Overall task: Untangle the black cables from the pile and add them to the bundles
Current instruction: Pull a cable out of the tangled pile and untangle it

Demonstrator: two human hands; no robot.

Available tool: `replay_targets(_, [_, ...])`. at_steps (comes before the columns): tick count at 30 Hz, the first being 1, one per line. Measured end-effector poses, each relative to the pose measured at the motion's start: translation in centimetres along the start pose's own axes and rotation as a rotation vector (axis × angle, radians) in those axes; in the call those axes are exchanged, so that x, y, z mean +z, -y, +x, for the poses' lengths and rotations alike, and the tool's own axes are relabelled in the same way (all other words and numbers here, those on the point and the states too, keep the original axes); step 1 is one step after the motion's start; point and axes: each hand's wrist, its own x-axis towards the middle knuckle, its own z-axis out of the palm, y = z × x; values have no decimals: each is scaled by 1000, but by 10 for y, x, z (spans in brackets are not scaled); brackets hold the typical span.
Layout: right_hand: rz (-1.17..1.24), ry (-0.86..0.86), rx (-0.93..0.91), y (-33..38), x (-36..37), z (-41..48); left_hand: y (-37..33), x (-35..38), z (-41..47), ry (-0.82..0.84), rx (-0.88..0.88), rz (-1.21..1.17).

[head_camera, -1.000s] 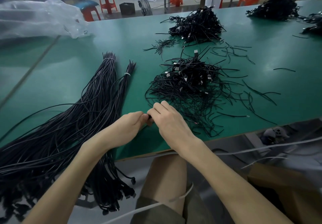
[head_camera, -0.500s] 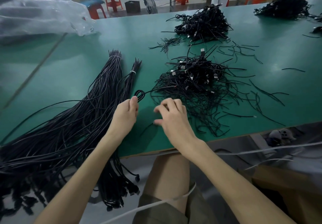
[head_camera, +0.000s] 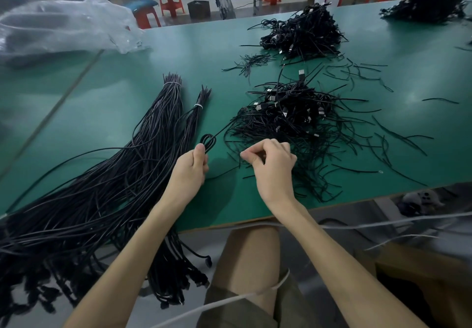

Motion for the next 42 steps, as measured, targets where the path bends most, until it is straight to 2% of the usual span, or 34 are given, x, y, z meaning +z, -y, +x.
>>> replay_targets(6, [126,-1,-123,15,0,-9,5,2,-1,22,57,105])
replay_targets(10, [399,82,70,35,12,-8,6,1,-3,58,110,92])
replay_targets(13, [505,110,214,41,20,-3,5,2,-4,66,130,107])
replay_targets(19, [564,65,274,36,26,-5,-2,0,-7,126,99,-25])
replay_targets(25, [409,144,136,38,20,-5,-6,-2,-10,157,73,-17])
replay_targets(33, [398,227,111,38,15,-9,-7,-5,-8,73,-52,-84])
replay_targets(37, [503,231,160,34,11,-15,-7,-4,-5,5,-106,-202])
replay_targets(39, [605,243,180,30,8,-16,-6,-4,-5,-6,-103,-199])
replay_targets(42, [635,289,202,30,5,-18,-5,-2,-7,13,-86,-166])
